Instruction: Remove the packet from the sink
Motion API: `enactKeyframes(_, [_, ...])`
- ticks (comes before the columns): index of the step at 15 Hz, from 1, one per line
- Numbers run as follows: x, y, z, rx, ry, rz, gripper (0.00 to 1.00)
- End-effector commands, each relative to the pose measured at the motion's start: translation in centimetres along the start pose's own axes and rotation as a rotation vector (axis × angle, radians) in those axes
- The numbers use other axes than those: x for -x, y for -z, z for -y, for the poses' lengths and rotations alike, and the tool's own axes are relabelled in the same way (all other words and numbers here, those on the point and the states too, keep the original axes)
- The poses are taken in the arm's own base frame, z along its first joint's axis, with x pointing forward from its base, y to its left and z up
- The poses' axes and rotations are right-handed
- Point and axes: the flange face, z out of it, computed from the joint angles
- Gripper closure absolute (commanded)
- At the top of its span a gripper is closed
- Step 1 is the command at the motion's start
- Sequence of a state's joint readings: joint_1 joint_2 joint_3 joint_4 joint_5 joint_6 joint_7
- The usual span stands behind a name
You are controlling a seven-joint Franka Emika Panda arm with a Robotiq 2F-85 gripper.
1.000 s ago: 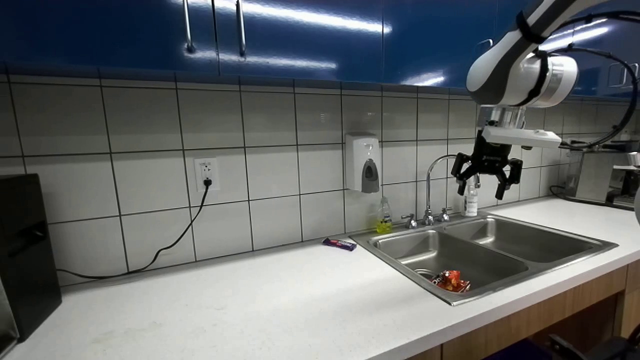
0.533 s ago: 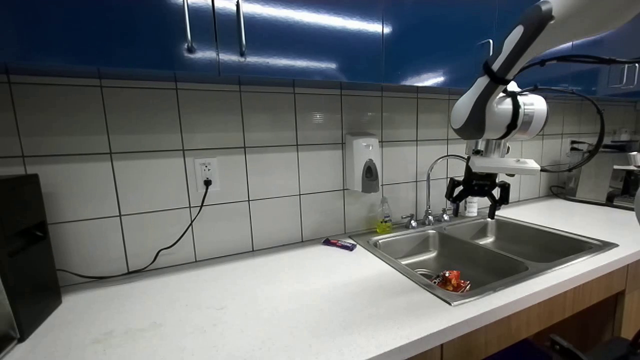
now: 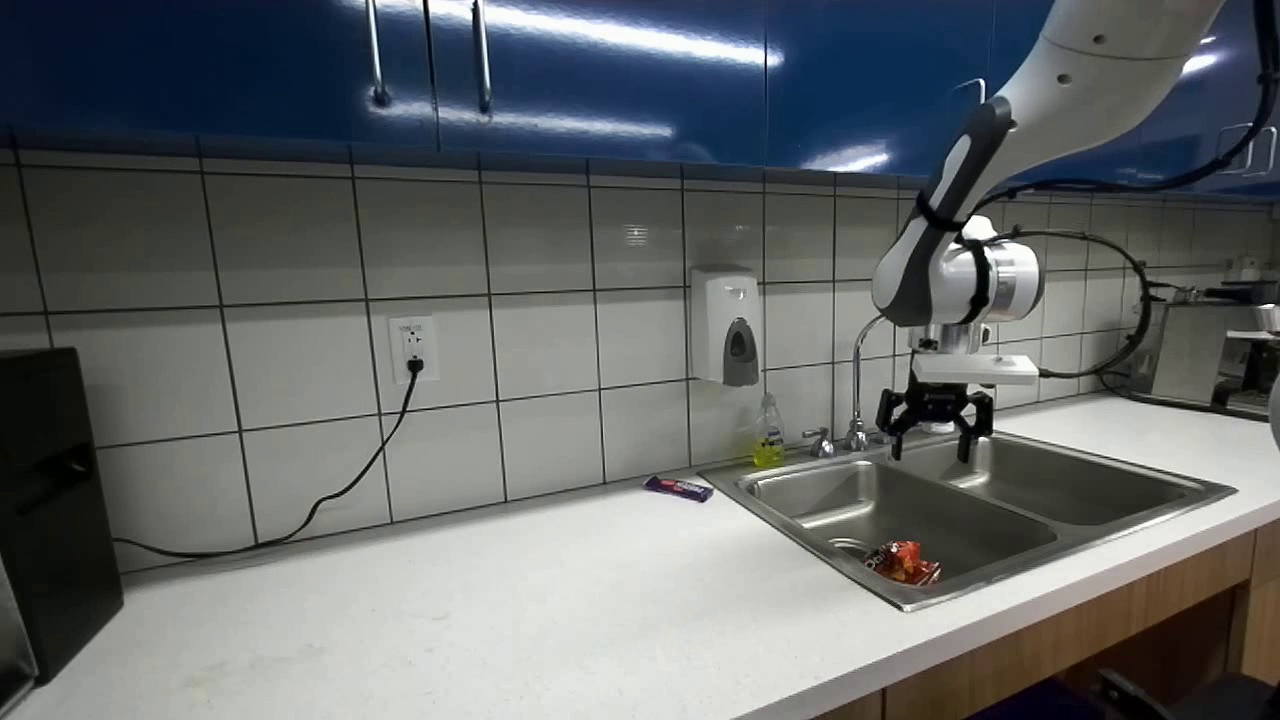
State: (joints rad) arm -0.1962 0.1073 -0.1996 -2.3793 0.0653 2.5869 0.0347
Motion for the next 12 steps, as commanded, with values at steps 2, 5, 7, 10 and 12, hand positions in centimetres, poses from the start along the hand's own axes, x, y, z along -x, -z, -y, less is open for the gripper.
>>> enactKeyframes(2, [-3.2,-3.4,0.0,0.009,0.0,0.005,0.0])
enactKeyframes(5, [-4.2,-5.6,-0.1,0.019,-0.006,0.02,0.0])
enactKeyframes(7, [-4.5,-7.2,-0.2,0.031,-0.006,0.033,0.0])
enactKeyframes(10, [-4.8,-9.1,-0.5,0.046,-0.008,0.045,0.0])
enactKeyframes(12, [-4.9,-10.2,-0.7,0.046,-0.008,0.051,0.0])
